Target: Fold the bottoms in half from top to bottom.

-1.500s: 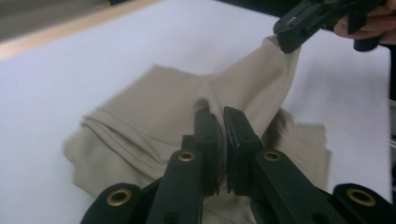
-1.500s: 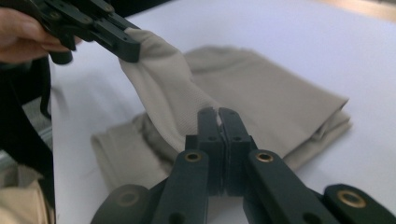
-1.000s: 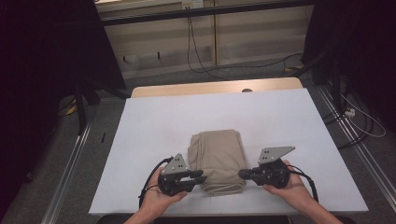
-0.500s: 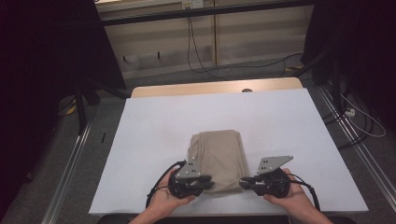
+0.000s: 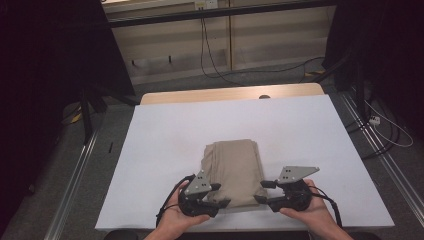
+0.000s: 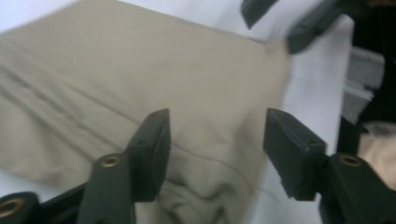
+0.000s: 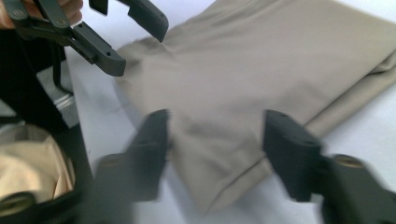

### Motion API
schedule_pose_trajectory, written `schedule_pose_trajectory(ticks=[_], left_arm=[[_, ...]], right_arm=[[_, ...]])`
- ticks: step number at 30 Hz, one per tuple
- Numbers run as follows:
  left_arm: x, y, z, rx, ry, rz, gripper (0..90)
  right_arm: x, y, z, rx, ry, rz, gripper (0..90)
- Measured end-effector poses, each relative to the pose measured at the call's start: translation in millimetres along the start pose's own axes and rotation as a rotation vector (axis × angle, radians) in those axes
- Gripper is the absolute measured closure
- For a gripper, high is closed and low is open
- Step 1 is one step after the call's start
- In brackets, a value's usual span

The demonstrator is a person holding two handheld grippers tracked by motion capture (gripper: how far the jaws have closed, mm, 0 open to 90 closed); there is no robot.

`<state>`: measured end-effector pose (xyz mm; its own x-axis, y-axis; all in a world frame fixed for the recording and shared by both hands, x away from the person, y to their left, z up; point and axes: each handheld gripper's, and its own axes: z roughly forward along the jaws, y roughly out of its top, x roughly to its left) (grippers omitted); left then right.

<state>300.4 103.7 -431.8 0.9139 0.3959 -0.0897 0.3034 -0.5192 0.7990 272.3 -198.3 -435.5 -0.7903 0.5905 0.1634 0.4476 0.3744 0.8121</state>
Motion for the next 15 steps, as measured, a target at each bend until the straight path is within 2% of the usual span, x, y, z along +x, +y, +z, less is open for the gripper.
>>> schedule_pose_trajectory(ticks=[1, 4, 6, 8, 10, 11, 12, 15], left_arm=[[2.9, 0.0, -1.2, -0.004, 0.021, -0.01, 39.9], [12.5, 0.7, -4.8, -0.028, 0.07, -0.047, 27.1], [20.7, 2.3, -8.8, -0.031, 0.103, -0.044, 22.3], [28.8, 3.3, -14.5, -0.055, 0.124, -0.061, 18.5], [35.7, 4.4, -21.9, -0.084, 0.146, -0.059, 12.8], [38.7, 5.0, -26.2, -0.086, 0.173, -0.057, 12.6], [41.4, 5.2, -29.9, -0.097, 0.192, -0.073, 11.4], [48.7, 1.8, -41.0, -0.11, 0.235, -0.09, 7.4]], right_arm=[[-0.9, 0.8, -0.1, -0.005, -0.008, 0.01, 35.4], [-3.9, 3.6, -1.3, -0.029, -0.034, 0.022, 28.8], [-6.1, 6.8, -2.2, -0.046, -0.062, 0.035, 22.2], [-9.6, 11.2, -4.9, -0.07, -0.096, 0.045, 19.3], [-14.3, 14.7, -8.8, -0.094, -0.119, 0.058, 14.1], [-17.0, 15.6, -10.7, -0.101, -0.139, 0.064, 11.7], [-19.7, 16.1, -12.8, -0.106, -0.149, 0.07, 11.3], [-27.1, 15.2, -18.5, -0.119, -0.188, 0.088, 8.2]])
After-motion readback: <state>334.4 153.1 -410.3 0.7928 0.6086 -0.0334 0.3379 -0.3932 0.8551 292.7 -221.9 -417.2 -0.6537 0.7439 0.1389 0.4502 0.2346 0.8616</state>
